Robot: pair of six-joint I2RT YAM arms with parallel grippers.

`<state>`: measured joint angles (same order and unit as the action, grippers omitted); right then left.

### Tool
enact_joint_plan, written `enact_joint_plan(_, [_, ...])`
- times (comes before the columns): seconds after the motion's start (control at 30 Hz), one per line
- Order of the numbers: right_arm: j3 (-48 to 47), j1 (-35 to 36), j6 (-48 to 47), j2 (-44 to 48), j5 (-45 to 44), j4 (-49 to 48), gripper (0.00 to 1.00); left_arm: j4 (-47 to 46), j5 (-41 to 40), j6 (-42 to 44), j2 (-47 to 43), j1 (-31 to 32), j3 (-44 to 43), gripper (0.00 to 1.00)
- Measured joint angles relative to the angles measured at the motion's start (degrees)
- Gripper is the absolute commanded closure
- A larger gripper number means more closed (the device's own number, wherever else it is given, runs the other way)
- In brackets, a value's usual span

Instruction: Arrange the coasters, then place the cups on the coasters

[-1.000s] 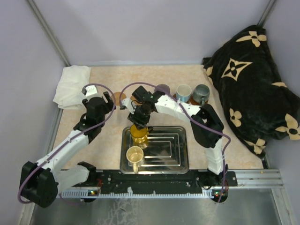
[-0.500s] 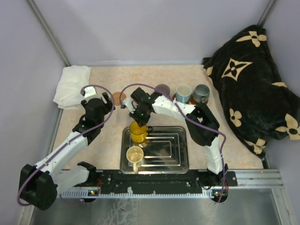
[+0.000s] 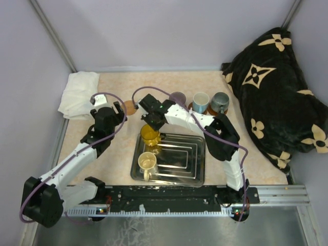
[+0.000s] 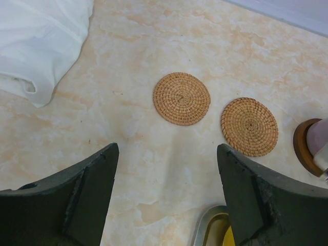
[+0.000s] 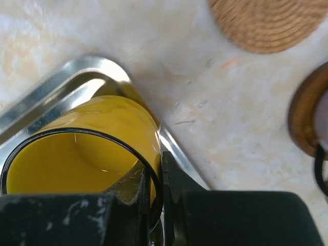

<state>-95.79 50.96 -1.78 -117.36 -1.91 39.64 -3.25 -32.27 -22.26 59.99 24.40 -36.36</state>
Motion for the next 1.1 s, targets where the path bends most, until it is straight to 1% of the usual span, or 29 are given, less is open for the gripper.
enact_joint_plan(0.17, [-6.4,-0.1,3.4,0.0,-4.9,0.1,1.00,0.0,0.6,0.0,0.3,0.0,0.0,0.16])
enact_joint_plan(0.3, [-7.9,-0.1,5.8,0.7,-8.3,-2.2,1.00,-0.2,0.6,0.2,0.6,0.0,0.0,0.16])
enact_joint_plan(0.43, [-11.3,-0.3,7.3,-0.1,-11.9,-1.7,1.00,-0.3,0.6,0.2,1.7,0.0,0.0,0.16])
enact_joint_plan(0.7, [-27.8,-3.0,12.2,-10.4,-15.5,-3.1,1.00,-0.6,1.9,0.2,3.1,0.0,0.0,0.16])
enact_joint_plan(0.9, [-44.4,-6.4,13.4,-22.4,-17.0,1.7,1.00,-0.5,3.3,0.2,4.5,0.0,-0.3,0.16])
enact_joint_plan(0.97, [-46.1,-7.6,13.4,-24.3,-16.8,3.0,1.00,-0.4,3.4,0.4,5.1,0.0,-0.7,0.16])
enact_joint_plan(1.1, [-46.1,-9.5,13.4,-25.2,-15.9,6.8,1.00,-0.2,3.9,0.7,6.2,0.0,-1.6,0.16])
